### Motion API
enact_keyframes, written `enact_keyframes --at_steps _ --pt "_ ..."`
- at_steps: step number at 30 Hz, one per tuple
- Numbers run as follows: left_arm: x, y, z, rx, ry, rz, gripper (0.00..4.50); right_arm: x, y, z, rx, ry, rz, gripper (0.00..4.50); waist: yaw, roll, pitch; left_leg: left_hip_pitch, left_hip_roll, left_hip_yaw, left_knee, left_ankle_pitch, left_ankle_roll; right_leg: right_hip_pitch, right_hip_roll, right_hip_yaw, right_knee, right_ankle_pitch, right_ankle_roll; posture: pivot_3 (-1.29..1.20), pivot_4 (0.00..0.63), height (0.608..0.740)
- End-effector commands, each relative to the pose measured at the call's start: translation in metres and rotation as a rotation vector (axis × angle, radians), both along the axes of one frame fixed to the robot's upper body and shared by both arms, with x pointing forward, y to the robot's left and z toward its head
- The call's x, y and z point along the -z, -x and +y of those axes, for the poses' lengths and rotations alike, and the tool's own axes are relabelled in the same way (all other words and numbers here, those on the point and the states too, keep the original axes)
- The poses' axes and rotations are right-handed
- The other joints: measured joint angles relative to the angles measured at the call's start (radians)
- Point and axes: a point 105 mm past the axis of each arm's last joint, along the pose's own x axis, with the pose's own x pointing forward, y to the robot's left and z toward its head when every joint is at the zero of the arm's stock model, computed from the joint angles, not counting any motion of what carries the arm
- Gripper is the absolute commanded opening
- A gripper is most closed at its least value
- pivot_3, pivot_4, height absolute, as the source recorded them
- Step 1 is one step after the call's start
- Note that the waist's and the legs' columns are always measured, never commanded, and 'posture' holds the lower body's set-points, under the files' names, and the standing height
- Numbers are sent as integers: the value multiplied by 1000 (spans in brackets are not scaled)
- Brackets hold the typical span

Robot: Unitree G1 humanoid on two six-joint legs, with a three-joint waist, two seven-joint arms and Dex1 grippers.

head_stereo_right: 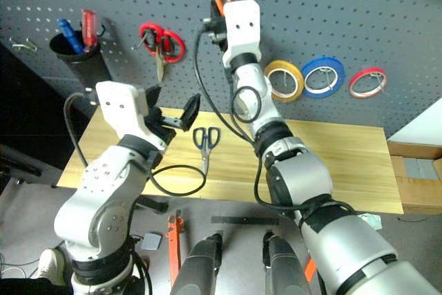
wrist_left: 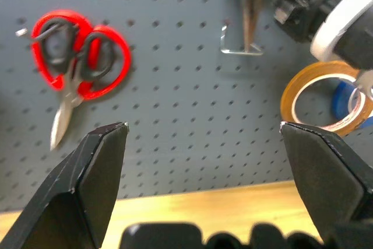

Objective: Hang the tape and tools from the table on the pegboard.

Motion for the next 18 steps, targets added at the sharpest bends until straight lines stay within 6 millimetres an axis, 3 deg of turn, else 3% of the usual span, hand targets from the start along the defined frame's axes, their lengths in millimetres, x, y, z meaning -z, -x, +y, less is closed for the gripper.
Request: enact_keyframes --at_steps 1,7,18 --pt "-10 13 0 1 -12 -41 4500 2 -1 -5 26 -14 -2 1862 4 0 0 0 0 0 0 0 0 0 0 0 0 0 0 322 299 740" --pt "-11 13 1 3 -15 -31 4500 7 -2 -8 36 -9 6 1862 13 0 0 0 0 0 1 0 0 0 0 0 1 -1 -1 321 312 740" --pt "-15 14 3 -6 -15 -30 4500 -19 3 -14 74 -24 -83 1862 25 0 0 0 0 -2 0 0 0 1 1 0 0 -2 -3 338 310 740"
